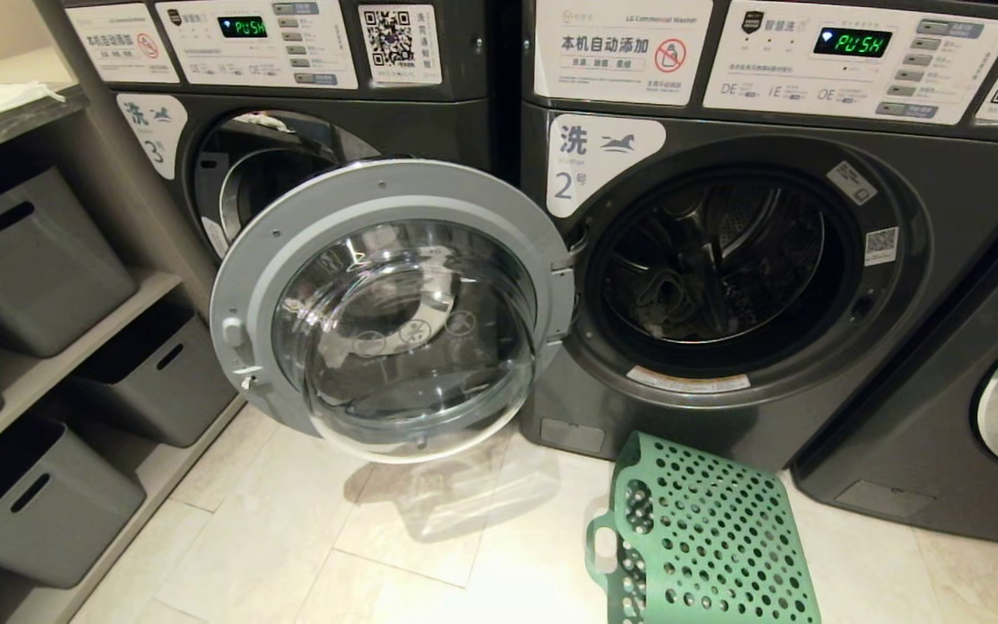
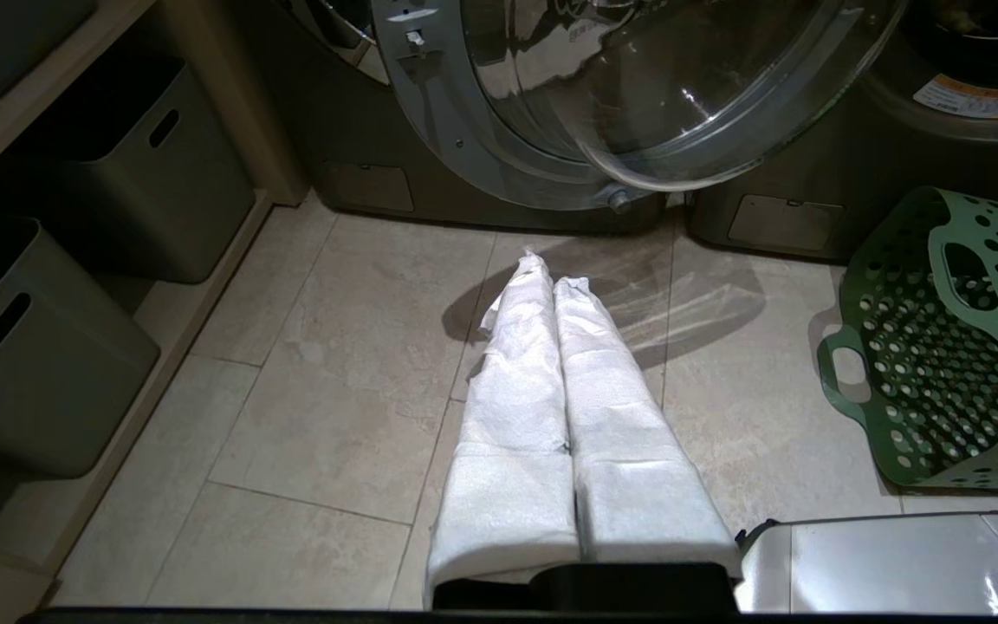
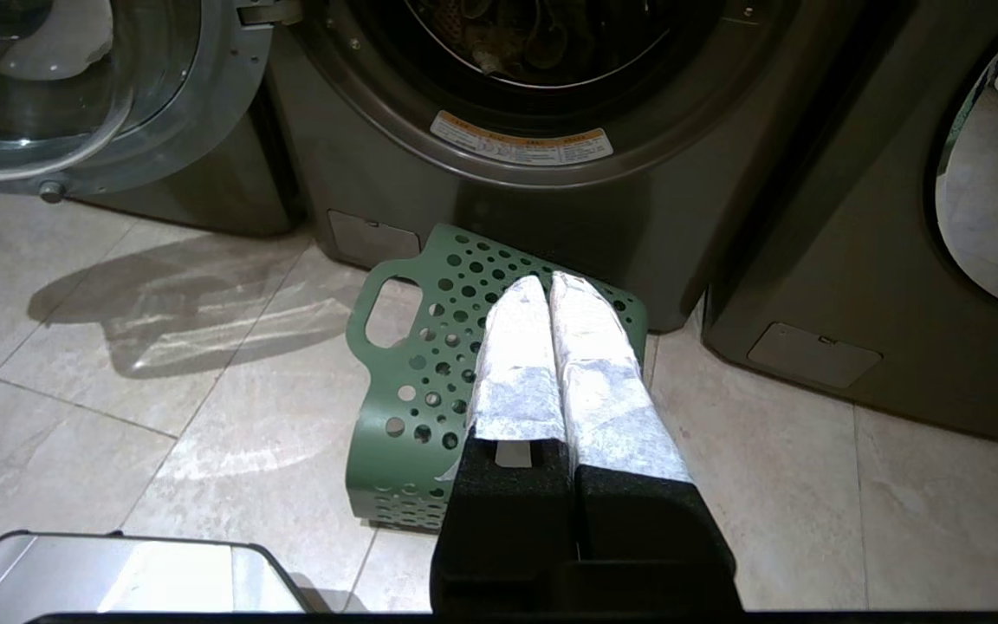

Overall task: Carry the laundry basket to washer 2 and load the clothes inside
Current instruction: Close the washing machine door with the left hand

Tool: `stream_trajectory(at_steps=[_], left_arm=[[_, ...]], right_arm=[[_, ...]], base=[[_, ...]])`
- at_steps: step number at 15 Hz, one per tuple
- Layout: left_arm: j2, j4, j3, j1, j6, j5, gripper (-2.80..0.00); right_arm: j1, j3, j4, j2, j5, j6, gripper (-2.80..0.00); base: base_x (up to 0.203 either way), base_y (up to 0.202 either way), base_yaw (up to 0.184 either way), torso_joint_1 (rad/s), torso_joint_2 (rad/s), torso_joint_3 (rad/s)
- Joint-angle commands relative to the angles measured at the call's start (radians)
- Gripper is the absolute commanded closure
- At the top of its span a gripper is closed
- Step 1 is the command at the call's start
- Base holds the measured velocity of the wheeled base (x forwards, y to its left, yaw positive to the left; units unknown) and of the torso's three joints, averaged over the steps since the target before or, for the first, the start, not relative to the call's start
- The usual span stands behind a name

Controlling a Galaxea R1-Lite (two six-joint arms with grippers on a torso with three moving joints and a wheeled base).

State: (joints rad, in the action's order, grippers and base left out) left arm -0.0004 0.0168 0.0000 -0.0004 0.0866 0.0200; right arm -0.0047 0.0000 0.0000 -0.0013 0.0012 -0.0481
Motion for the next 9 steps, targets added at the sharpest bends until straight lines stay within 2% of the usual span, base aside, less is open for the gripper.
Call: stream_trajectory(at_steps=[1, 9], left_arm=[[-0.001, 0.000, 0.002, 0.000, 0.001, 0.000, 0.00], [-0.001, 0.000, 0.002, 0.000, 0.001, 0.001, 0.00]], right_arm=[[0.000, 0.000, 0.000, 0.001, 0.000, 0.001, 0.00], [0.000, 0.000, -0.002, 0.001, -0.001, 0.017, 0.00]], base=[[0.000, 0.000, 0.000, 0.000, 0.00, 0.000], [0.000, 0.000, 0.000, 0.000, 0.00, 0.000]])
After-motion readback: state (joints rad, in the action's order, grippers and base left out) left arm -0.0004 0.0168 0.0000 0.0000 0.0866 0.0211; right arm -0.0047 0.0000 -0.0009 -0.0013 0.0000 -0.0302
